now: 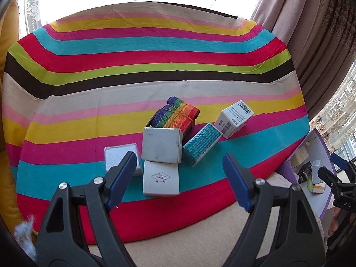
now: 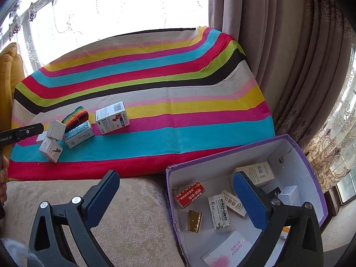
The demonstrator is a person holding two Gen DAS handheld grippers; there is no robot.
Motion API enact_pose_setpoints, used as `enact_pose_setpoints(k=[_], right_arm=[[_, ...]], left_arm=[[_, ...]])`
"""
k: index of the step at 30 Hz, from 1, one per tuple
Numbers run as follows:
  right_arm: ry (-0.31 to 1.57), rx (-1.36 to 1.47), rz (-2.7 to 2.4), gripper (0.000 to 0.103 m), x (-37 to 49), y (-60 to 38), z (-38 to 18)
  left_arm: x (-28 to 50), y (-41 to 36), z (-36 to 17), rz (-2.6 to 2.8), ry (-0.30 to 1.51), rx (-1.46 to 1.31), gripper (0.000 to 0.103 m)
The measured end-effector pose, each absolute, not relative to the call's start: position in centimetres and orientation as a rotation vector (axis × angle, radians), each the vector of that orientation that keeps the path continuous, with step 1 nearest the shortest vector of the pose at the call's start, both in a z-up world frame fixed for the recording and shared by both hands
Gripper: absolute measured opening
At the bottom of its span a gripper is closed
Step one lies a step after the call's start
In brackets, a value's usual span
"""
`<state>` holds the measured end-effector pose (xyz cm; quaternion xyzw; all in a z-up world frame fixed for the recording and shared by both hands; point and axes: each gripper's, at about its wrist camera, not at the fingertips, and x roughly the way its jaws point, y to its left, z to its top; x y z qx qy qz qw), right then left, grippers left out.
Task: Organize objects
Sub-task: 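Move both tools back toward the remaining boxes on the blanket, then grasp the white square box with the left tool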
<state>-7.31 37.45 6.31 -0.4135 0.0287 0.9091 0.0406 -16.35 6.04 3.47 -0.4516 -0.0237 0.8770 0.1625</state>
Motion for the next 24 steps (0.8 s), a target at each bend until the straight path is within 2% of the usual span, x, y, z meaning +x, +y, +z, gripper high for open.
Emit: enact_pose_setpoints(k=[12,15,20,24], right_arm=[[-0.013,-1.294,2.856,0.103,-11.5,33.7,6.2],[-0.051,-1.315,2.877,0.103,-12.7,32.6,5.9],[-0.107,-1.342,2.921,0.103,-14.8,30.7,5.3],[-0.177,-1.359,2.98,0.103,-16.4,29.0,4.9]], left_arm=[[-20.0,6.2,1.0,2.45,-0.051,-1.37,0.063],[-20.1,6.3,0.4,2.431,-0.053,-1.373,0.05],[-19.4,5.6,0.9,2.466,-0.086,-1.296,0.049],[-17.6,4.1,2.3,2.567,-0.149,-1.123,0.049]])
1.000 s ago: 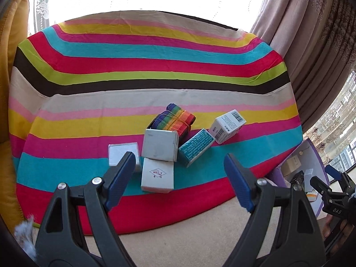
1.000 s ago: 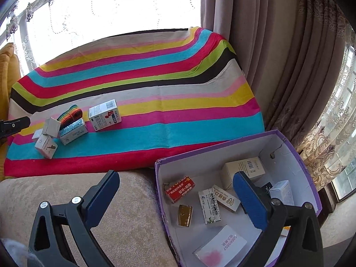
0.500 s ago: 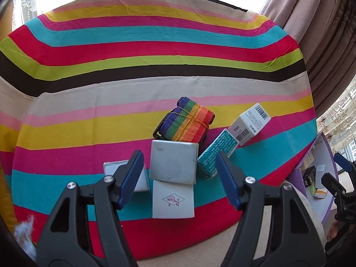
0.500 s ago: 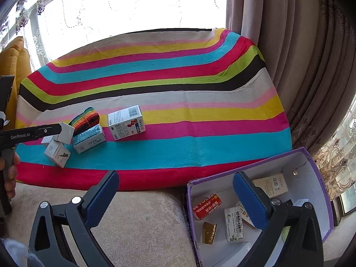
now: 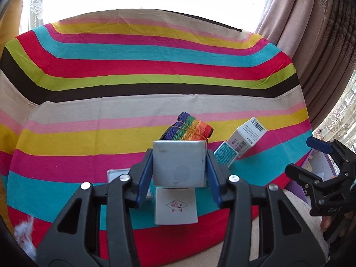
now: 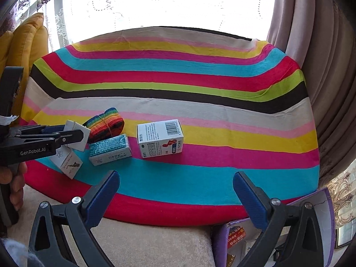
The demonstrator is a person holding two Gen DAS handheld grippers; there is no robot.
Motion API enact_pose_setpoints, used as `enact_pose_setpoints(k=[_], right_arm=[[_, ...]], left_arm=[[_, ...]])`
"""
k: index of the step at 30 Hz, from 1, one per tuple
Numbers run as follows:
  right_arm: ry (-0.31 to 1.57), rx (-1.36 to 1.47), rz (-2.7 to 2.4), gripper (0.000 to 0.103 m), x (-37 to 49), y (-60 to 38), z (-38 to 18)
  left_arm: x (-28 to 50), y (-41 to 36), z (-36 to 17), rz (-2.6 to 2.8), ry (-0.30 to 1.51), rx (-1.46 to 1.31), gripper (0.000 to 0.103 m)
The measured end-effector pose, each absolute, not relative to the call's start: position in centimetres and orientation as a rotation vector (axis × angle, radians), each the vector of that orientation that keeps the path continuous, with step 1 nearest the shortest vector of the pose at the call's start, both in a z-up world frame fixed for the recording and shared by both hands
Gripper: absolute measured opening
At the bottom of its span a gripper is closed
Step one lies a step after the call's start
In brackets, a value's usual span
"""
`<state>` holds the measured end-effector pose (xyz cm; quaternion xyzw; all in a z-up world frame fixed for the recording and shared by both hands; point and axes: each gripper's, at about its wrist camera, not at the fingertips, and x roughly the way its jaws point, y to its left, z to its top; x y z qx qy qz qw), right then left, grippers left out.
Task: Organize objects
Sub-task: 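Grasp the white square box with the left tool, then grasp the white barcode box with the right tool while the left tool holds its box, then carry both boxes into the storage box and open both tools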
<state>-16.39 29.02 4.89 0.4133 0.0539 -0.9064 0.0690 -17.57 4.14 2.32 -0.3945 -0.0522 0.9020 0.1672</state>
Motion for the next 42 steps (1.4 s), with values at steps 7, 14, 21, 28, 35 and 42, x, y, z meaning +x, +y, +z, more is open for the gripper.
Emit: enact_pose_setpoints(k=[7,14,21,28,35,42], right_arm=[[0.209,1.226,-2.67,0.103,-19.9,27.7,3.8],[0.212,1.255,-2.655,0.103,-22.9,27.3,2.5],[0.247,1.31,-2.606,0.103,-24.9,27.0,0.9],[0.17,1.382,-2.565,0.082,-26.1,28.2,-0.5],[0.108,1.359,-2.633,0.07,-24.7,29.1,0.4],[0.039,1.295,-2.745,0.07,-20.9,30.2,2.7]], left_arm=[[-16.4,3.8,2.8,2.619,-0.17,-0.997,0.049],[-16.5,3.2,2.3,2.611,-0.212,-1.005,0.049],[-16.2,3.4,2.1,2.624,-0.214,-0.99,0.049],[-16.0,3.9,1.6,2.638,-0.169,-0.987,0.049],[-15.6,3.9,1.9,2.66,-0.155,-0.964,0.049],[-13.7,4.4,3.5,2.727,-0.073,-0.887,0.049]])
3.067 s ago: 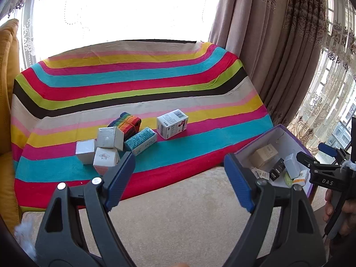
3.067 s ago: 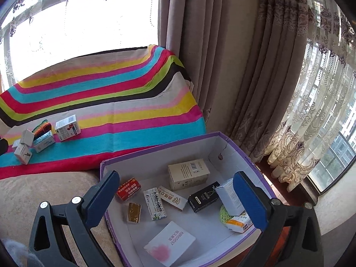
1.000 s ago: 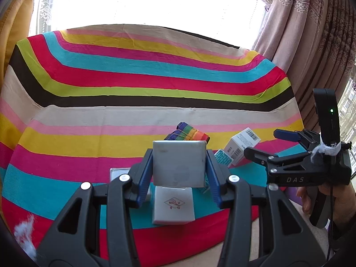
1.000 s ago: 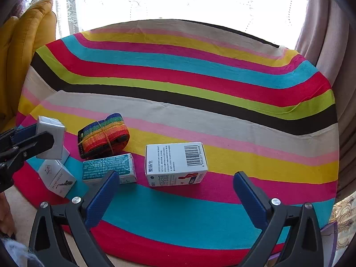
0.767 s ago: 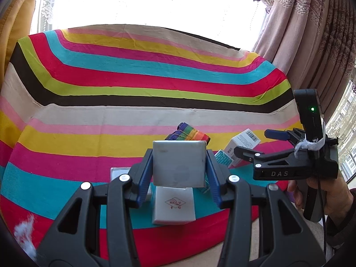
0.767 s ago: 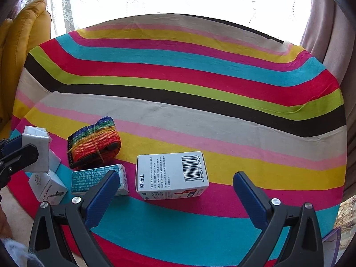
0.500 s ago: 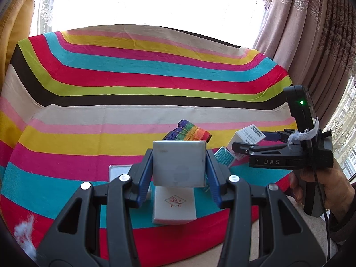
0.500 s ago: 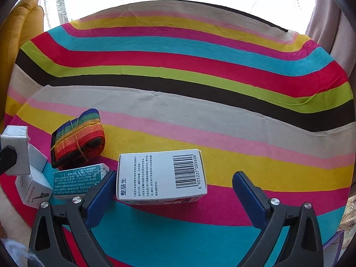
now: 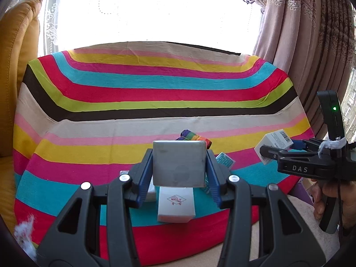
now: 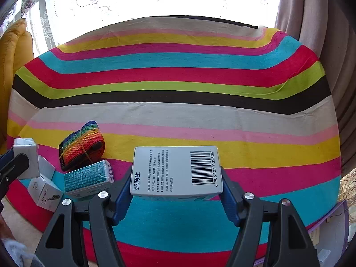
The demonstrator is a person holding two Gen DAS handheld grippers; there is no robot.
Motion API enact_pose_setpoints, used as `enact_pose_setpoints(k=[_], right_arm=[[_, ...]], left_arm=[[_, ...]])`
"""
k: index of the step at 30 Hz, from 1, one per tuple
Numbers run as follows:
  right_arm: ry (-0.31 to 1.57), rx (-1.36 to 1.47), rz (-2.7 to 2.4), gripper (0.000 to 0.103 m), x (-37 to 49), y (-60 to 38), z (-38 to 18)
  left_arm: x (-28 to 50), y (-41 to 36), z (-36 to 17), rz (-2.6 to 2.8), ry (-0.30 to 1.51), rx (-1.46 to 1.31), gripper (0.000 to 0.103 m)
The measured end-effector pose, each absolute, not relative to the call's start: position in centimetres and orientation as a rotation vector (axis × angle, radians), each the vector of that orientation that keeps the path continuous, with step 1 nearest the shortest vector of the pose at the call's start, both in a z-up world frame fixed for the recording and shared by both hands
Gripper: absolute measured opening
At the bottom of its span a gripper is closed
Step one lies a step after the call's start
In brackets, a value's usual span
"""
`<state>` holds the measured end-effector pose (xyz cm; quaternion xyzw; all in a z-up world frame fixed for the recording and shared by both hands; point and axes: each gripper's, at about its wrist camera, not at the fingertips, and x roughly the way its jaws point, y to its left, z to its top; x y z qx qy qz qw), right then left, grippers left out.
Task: Organize objects
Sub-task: 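Carry both boxes into the storage box and open both tools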
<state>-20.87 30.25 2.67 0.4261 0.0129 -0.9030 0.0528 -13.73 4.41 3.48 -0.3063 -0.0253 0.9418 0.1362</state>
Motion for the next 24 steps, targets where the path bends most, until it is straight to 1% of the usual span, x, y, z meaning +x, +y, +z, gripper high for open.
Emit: enact_pose_setpoints(k=[5,12,17,24], right_arm=[[0.056,1.254,-2.777,0.07,-17.8,30.0,3.5],[0.07,1.201,-2.819,0.07,-13.7,30.2,4.7],[0.03,1.183,-2.837,0.07,-11.0,31.0,5.1],[-0.076,1.184,-2.849,0.069,-7.2,33.3,5.7]], left_arm=[[-12.4,5.3,4.3,2.714,-0.042,-0.878,0.049],[-9.7,5.7,4.9,2.671,-0.115,-0.903,0.049],[-7.8,7.3,5.4,2.634,-0.097,-0.909,0.049],[-5.4,10.8,5.8,2.541,-0.053,-0.926,0.049]])
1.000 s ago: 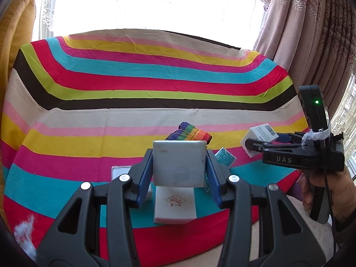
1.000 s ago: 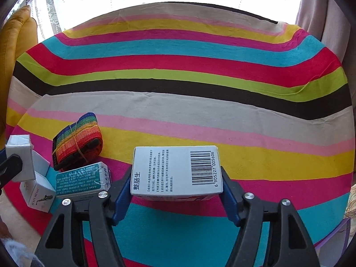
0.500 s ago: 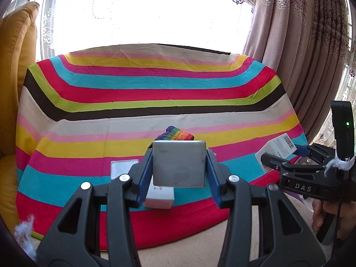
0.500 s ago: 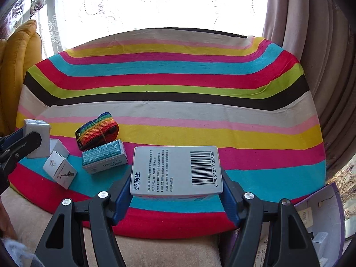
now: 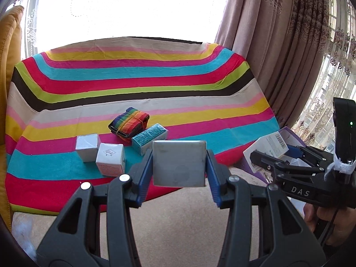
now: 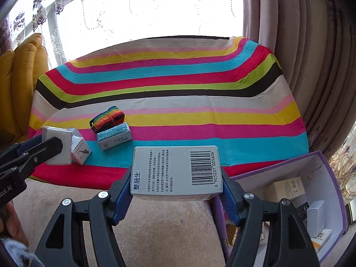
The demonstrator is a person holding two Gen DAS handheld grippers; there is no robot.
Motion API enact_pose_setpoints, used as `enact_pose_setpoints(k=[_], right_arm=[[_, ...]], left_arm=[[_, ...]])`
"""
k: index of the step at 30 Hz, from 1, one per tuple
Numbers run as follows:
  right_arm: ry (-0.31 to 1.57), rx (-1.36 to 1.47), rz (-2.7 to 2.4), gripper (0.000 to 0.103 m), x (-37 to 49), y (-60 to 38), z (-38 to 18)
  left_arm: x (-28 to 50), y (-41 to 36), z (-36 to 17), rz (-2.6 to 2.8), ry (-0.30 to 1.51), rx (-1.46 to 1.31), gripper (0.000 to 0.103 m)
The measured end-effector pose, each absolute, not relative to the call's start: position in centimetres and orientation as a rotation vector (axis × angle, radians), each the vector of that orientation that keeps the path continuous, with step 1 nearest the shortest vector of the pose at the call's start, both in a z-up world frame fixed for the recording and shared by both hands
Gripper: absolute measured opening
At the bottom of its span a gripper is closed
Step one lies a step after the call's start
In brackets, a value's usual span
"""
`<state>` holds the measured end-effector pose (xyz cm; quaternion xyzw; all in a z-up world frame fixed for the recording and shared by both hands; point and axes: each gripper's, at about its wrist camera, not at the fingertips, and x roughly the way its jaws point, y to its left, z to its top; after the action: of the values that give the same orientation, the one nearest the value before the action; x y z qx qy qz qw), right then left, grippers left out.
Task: Organize objects
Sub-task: 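Carry both boxes into the storage box and open both tools, then move both tools back toward the blanket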
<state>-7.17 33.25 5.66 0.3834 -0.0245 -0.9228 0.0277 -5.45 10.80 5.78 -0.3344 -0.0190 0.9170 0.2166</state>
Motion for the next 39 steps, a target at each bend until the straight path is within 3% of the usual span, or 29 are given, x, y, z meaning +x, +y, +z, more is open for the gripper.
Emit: enact_pose_setpoints(k=[25,27,29,30,34,39], right_arm=[[-0.267,1.351,-3.196,0.07,2.9,50.8,5.7],[-0.281,1.357,-3.22,0.07,3.1,51.5,5.7],[-0.303,1.361,-3.235,0.071,3.3,52.2,5.7],[-0.316,1.362,-3.238,0.072,3.4,52.5,5.7],[-0.363,1.366,-3.228,0.082,3.4,53.0,5.4],[-0.361,1.358,-3.213,0.082,3.3,52.5,5.5]], left_arm=[[0.1,28.1,5.8,2.06,0.085,-0.948,0.05],[0.3,29.2,5.8,2.005,0.089,-0.944,0.053],[0.5,29.6,5.9,1.993,0.096,-0.934,0.071],[0.5,29.5,6.0,1.999,0.091,-0.928,0.073],[-0.2,28.3,6.3,2.036,0.039,-0.947,0.074],[-0.9,26.3,6.7,2.095,0.005,-0.95,0.074]])
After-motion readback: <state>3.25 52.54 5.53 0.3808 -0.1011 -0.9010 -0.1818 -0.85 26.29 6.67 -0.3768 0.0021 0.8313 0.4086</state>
